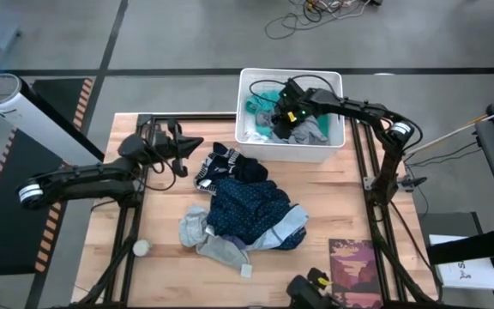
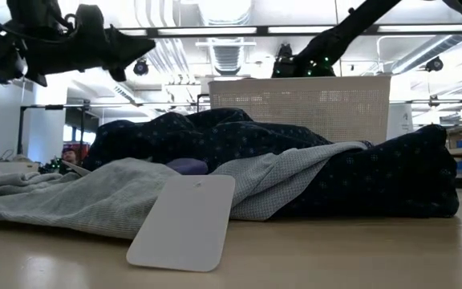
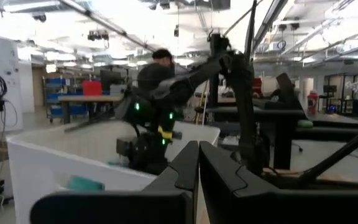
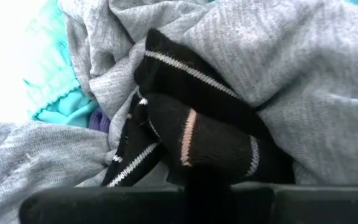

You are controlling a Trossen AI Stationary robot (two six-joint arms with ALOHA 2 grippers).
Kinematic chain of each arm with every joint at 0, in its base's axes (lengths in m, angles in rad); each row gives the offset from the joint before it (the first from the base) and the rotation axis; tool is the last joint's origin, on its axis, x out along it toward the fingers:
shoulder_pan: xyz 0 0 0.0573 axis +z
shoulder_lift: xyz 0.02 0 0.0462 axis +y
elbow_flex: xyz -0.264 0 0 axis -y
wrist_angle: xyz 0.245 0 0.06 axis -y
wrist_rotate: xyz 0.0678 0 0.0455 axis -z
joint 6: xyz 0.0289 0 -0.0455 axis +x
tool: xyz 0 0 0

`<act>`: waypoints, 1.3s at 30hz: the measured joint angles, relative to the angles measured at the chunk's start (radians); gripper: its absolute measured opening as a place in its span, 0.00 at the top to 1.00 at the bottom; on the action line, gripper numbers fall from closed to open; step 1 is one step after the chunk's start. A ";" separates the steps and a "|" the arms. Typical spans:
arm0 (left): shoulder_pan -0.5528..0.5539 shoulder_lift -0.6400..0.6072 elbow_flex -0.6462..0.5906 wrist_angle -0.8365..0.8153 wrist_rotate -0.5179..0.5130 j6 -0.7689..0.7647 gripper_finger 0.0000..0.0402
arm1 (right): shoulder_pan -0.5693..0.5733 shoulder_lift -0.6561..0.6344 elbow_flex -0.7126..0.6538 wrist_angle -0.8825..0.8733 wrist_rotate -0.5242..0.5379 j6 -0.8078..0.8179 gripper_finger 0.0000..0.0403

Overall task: Sort clothes
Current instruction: Put the black sock into the white laundry bin, then put the blue boxer into the white laundry bin

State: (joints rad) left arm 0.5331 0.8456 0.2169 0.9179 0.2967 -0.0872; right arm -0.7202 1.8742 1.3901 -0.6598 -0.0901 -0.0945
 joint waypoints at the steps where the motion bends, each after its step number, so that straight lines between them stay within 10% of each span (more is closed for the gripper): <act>1: 0.000 0.007 0.000 -0.009 0.003 0.000 1.00 | 0.002 -0.007 0.007 -0.006 0.002 -0.004 0.97; 19: -0.002 0.019 0.000 -0.574 -0.008 -0.017 0.55 | 0.122 -0.362 0.057 -0.047 0.012 0.023 0.55; 39: -0.004 0.165 0.000 -0.807 -0.211 -0.156 0.42 | 0.186 -0.475 0.060 -0.066 0.012 0.017 0.52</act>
State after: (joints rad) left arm 0.5293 1.0101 0.2165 0.1107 0.0860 -0.2435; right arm -0.5343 1.3995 1.4502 -0.7259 -0.0776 -0.0777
